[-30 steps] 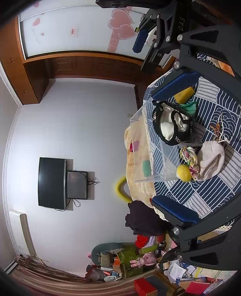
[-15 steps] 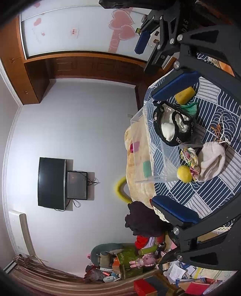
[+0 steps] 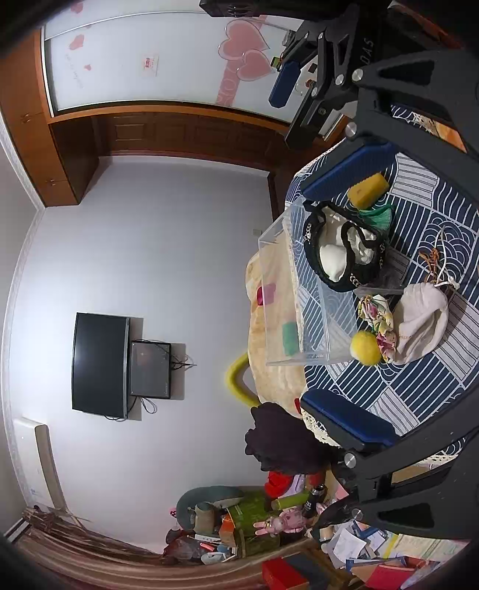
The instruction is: Organize soft objects
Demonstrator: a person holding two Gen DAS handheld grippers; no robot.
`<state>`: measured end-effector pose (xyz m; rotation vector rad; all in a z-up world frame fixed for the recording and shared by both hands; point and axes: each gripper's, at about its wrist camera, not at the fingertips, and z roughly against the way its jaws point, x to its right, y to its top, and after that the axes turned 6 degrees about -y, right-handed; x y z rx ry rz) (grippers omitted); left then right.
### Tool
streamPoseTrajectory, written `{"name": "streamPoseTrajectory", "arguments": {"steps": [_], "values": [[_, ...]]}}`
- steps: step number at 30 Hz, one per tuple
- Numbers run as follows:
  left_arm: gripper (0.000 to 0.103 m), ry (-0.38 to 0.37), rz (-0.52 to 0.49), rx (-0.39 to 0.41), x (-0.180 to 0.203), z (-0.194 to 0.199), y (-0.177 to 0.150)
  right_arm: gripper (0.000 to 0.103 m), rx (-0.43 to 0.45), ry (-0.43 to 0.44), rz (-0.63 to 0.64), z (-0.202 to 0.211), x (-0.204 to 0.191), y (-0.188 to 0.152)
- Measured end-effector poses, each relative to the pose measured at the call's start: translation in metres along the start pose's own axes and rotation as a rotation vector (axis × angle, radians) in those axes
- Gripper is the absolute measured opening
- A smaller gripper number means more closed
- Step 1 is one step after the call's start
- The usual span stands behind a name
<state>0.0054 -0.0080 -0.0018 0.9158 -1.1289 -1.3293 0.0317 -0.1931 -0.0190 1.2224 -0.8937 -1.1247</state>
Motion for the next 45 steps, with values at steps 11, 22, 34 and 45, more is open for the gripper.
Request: {"name": "streamPoseTrajectory", "arguments": {"steps": [11,22,34,45], "values": [[0.103,-0.01,0.029,-0.039,-0.016,-0.018,-0.008,0.103,-0.056,-0.001,0.018,-0.017,0.001,-0.01],[0.075,0.065,0.12,-0.171,-0.058,-0.069,-0.034,0.079,-0.184,-0.025,-0.009,-0.048,0.023,-0.033],[0.058,0.078,0.147,-0.343,-0.091,-0.129,-0.065,0.055,-0.382,-0.055,0.007,-0.074,0.043,-0.076],[0.04,0.024,0.204,-0.442,-0.096,-0.158,-0.088,0.035,-0.445,-0.016,-0.001,-0.079,0.046,-0.083]]}}
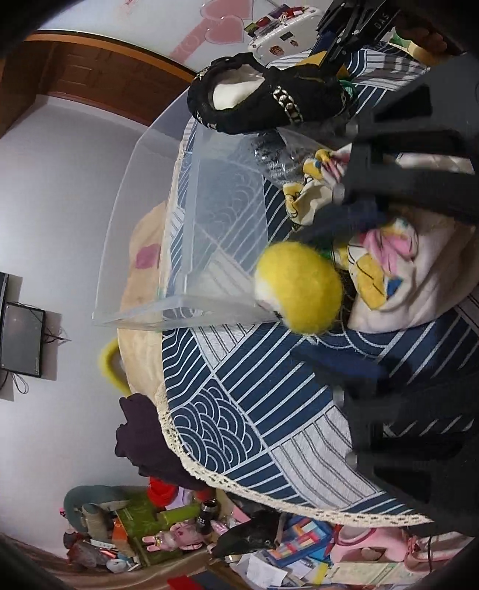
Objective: Organize soft objects
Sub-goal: 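Grasp the yellow felt ball with the left tool while the right tool grasps the yellow sponge, then carry the ball into the clear box and release while the right tool drops the sponge in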
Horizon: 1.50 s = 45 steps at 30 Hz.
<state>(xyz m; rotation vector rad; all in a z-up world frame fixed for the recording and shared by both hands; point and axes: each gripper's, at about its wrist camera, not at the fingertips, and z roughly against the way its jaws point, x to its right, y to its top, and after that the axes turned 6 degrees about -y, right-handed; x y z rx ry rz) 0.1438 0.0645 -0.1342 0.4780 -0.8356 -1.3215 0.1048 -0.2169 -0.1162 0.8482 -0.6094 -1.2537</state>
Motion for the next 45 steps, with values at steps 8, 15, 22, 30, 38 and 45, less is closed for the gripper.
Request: {"name": "streamPoseTrajectory", "arguments": {"steps": [8,15,22,30,38,45], "values": [[0.039,0.044,-0.088,0.075,0.021,0.028,-0.001,0.034,0.089,-0.037,-0.014,0.021,0.003,0.009],[0.039,0.027,-0.091,0.168,0.033,0.064,0.014,0.034,0.201,-0.036,-0.015,0.045,-0.006,0.04],[0.039,0.016,-0.145,0.244,0.045,0.083,0.043,0.034,0.315,-0.008,-0.018,0.054,-0.01,0.079],[0.039,-0.008,-0.115,0.228,0.038,0.064,0.076,0.034,0.317,-0.004,0.016,0.021,-0.03,0.111],[0.039,-0.018,-0.133,0.111,0.035,0.021,0.087,0.034,0.194,0.016,0.047,-0.03,-0.043,0.122],[0.039,-0.023,-0.175,0.033,0.04,-0.01,0.087,0.034,0.082,0.012,0.081,-0.062,-0.05,0.118]]}}
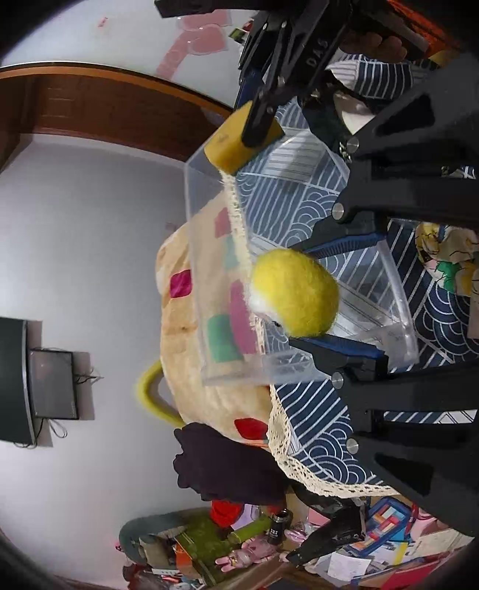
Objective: Organize soft objects
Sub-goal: 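Carry the ball into the clear box and release while the right tool drops the sponge in, then grasp the floral scrunchie with the left tool while the right tool grasps the black-trimmed white fabric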
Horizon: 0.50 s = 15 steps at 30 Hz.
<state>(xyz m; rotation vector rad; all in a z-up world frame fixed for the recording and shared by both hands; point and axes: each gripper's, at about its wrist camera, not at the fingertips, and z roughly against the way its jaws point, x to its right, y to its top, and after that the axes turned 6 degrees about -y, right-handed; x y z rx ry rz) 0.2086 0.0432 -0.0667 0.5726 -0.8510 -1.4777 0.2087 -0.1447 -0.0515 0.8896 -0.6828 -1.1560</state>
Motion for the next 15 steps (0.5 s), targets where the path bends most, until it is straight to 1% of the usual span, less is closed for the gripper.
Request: {"name": "streamPoseTrajectory", "arguments": {"steps": [2,5,6,8,10,11,14,15], "values": [[0.039,0.0,-0.009,-0.008,0.003,-0.004,-0.002,0.035,-0.024,0.013,0.006,-0.003,0.0,-0.003],[0.041,0.003,-0.009,-0.004,0.005,-0.005,-0.003,0.037,-0.023,-0.006,0.015,-0.002,0.0,-0.005],[0.043,0.001,-0.008,-0.005,0.005,-0.006,-0.003,0.039,-0.022,-0.009,0.015,0.0,0.0,-0.004],[0.049,-0.008,-0.005,-0.005,0.007,-0.005,-0.003,0.049,-0.016,-0.02,0.017,0.001,0.002,-0.002],[0.058,-0.002,-0.012,0.002,0.01,-0.003,-0.002,0.055,0.002,-0.03,0.018,0.006,0.002,-0.002],[0.059,-0.001,-0.018,0.008,0.011,-0.001,-0.002,0.059,0.011,-0.032,0.017,0.008,0.002,-0.002],[0.066,0.004,-0.036,0.023,0.017,0.006,0.0,0.067,0.035,-0.044,0.019,0.015,0.002,0.001],[0.071,0.007,-0.038,0.031,0.018,0.009,0.0,0.068,0.044,-0.044,0.019,0.017,0.002,0.003]]}}
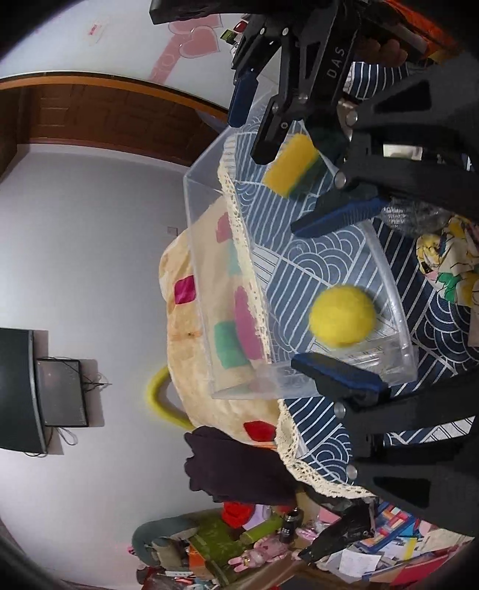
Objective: Organize soft objects
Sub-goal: 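Grasp the floral scrunchie with the left tool while the right tool grasps the black-trimmed white fabric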
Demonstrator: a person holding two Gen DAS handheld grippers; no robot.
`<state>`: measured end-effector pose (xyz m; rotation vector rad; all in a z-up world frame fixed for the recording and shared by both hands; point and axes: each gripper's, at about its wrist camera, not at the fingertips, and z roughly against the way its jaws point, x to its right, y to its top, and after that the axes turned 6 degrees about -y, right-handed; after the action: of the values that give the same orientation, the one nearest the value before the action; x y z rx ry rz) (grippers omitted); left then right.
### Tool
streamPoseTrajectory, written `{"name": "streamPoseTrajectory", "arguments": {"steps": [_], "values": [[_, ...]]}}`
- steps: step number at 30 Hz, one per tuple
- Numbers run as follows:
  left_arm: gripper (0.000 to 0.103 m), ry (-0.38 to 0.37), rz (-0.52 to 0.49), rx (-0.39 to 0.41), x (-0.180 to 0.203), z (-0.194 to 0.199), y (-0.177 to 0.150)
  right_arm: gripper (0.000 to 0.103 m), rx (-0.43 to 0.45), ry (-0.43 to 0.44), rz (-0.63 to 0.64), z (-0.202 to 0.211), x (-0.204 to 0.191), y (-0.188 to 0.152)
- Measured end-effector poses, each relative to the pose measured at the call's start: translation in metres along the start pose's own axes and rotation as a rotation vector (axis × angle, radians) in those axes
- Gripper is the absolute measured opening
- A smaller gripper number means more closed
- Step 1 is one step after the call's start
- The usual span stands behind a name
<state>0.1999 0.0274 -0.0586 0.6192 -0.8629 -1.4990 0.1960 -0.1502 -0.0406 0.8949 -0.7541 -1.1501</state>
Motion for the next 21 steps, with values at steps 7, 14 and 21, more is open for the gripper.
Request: {"name": "streamPoseTrajectory", "arguments": {"steps": [7,14,21], "values": [[0.1,0.042,-0.02,0.094,0.005,0.039,-0.002,0.084,0.089,0.01,0.0,0.039,-0.001,0.003],[0.101,0.098,-0.034,0.081,0.005,0.056,-0.032,0.088,0.081,0.039,-0.001,0.055,-0.004,-0.02],[0.101,0.072,-0.013,-0.001,0.006,0.054,-0.071,0.088,0.008,0.066,-0.002,0.05,-0.015,-0.046]]}}
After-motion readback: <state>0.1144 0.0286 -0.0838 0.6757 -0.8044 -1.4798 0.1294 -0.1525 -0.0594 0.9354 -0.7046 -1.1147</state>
